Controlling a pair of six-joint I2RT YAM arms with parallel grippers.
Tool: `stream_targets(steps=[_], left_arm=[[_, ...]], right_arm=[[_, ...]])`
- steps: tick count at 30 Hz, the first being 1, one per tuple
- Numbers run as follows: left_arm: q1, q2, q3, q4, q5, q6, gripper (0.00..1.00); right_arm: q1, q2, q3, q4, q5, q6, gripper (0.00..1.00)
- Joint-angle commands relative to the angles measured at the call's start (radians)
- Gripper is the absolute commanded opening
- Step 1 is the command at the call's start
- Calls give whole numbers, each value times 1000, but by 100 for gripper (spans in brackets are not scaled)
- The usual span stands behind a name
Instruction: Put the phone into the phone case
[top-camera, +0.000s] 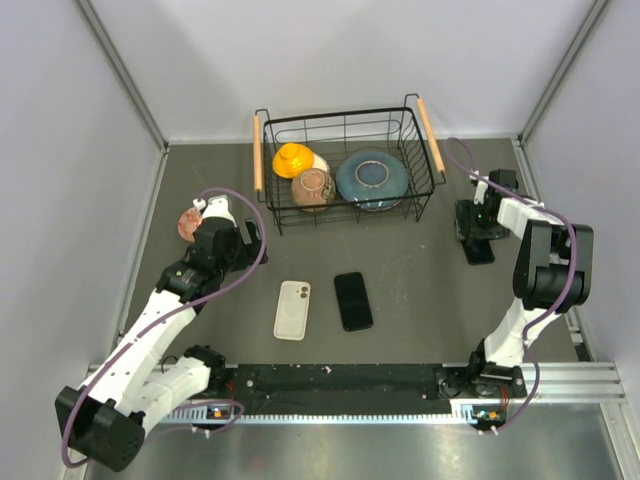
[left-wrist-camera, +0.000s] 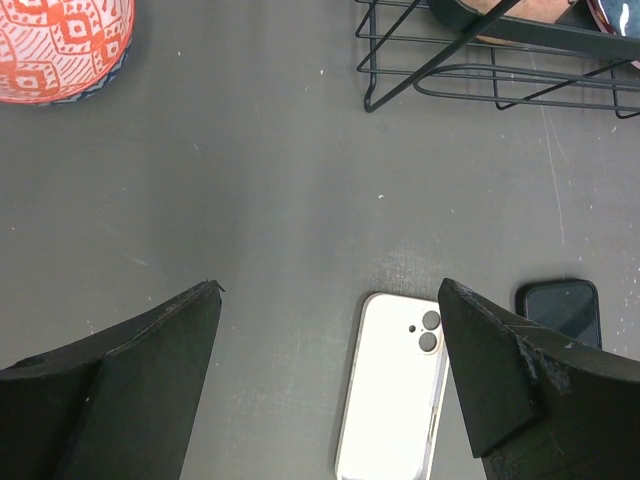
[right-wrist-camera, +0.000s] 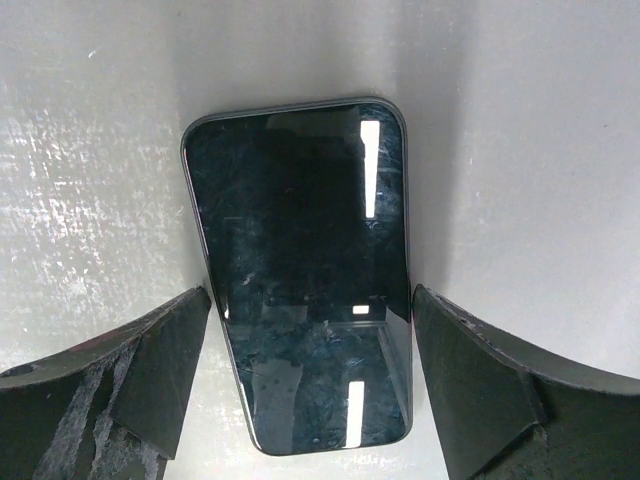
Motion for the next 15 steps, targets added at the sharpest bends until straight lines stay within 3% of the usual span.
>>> stream_targets(steps=[1, 3, 9, 15], left_arm=[[3, -19, -9, 24, -3, -14, 95], [4, -25, -4, 18, -13, -14, 95], [4, -35, -9, 19, -5, -18, 94], [4, -21, -10, 19, 44, -8, 93]], right_arm=[[6, 22, -9, 16, 9, 10, 82], [6, 22, -12, 14, -3, 11, 81], [8, -4, -27, 7, -43, 10, 60], [24, -73, -46, -15, -34, 46, 54]])
